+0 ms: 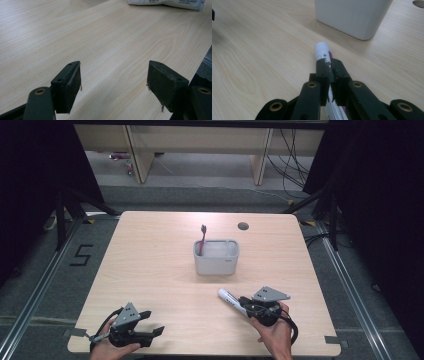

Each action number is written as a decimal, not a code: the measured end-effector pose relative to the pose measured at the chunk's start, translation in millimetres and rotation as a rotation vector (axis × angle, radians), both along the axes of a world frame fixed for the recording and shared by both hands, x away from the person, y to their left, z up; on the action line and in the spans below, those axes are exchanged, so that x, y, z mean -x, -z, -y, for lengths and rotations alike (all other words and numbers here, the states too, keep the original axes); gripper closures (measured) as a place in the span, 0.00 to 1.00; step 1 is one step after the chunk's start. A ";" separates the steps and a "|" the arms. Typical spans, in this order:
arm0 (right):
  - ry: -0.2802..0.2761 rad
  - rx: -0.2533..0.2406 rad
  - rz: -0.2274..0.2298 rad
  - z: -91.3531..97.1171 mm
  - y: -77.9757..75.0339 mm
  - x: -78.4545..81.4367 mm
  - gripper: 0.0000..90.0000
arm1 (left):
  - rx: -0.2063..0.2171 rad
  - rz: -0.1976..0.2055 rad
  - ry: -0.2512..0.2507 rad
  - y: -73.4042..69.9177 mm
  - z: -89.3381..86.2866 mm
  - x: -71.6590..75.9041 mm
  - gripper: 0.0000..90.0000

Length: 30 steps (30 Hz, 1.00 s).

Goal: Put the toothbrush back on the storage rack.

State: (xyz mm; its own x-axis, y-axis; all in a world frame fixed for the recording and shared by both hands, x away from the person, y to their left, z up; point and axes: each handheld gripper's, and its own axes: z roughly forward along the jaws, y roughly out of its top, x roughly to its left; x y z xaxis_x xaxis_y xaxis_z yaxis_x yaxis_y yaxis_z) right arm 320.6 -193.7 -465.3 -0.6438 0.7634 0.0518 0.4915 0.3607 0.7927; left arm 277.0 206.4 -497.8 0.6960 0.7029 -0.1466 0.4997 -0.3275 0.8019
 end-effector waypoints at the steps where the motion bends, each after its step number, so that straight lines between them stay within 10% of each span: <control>1: -0.006 0.010 0.005 -0.4 0.2 -1.6 0.96 | 0.006 0.006 0.003 1.1 -0.2 0.5 0.30; 30: 0.012 0.075 -0.077 -30.7 9.0 -47.2 0.97 | -0.001 -0.006 0.009 -3.4 -1.2 3.5 0.30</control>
State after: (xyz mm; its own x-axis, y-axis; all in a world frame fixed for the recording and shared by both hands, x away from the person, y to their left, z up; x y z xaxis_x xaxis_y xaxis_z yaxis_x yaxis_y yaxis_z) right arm 367.8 -163.1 -474.3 -0.6312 0.7744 0.0434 0.5545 0.4114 0.7234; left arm 273.5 207.5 -494.4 0.7012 0.6968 -0.1507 0.5019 -0.3324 0.7985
